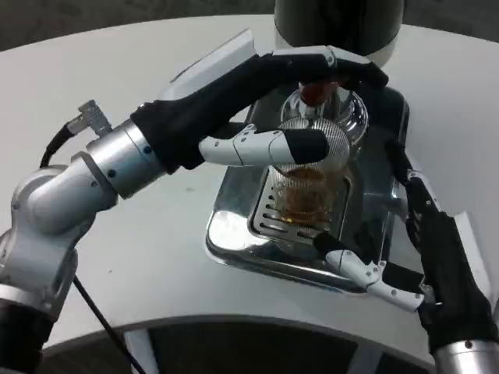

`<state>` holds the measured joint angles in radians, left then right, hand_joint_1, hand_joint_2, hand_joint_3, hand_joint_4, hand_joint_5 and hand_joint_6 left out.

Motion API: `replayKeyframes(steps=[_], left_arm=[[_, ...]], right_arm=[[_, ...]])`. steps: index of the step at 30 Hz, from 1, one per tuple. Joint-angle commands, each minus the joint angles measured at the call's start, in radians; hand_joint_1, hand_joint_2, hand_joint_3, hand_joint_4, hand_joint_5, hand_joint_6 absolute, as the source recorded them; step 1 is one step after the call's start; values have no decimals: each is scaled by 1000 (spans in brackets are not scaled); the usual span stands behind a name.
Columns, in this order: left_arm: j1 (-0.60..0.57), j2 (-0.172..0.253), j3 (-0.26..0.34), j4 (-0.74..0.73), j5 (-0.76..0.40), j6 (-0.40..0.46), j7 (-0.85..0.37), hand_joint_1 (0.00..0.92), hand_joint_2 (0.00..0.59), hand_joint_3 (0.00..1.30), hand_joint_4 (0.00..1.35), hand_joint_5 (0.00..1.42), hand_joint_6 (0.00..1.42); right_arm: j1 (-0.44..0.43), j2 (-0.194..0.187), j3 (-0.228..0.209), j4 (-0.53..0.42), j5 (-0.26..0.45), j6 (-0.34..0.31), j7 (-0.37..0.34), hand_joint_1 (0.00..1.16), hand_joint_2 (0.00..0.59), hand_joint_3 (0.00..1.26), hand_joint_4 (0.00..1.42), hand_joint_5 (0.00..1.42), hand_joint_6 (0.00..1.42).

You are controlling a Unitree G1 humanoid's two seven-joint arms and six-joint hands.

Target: Grasp the cup under the faucet to collect the drink, then remove the cup.

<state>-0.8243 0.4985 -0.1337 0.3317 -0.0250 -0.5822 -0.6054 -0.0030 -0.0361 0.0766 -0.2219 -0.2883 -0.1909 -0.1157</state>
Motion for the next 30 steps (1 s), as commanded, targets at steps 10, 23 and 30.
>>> replayKeyframes(steps=[10, 23, 30], left_arm=[[63, 31, -28, 47, 64, 15, -32, 0, 46, 389, 242, 296, 176], [58, 24, -34, 64, 62, -1, -28, 0, 46, 391, 242, 296, 176], [57, 20, -39, 70, 63, -7, -26, 0, 46, 394, 242, 296, 176]], right_arm=[[-65, 57, 39, 104, -9, -47, -67, 892, 166, 65, 33, 15, 148], [-133, 76, 55, 204, -9, -69, -102, 892, 166, 59, 31, 15, 147], [-181, 77, 53, 252, -7, -78, -115, 892, 166, 55, 31, 15, 147]])
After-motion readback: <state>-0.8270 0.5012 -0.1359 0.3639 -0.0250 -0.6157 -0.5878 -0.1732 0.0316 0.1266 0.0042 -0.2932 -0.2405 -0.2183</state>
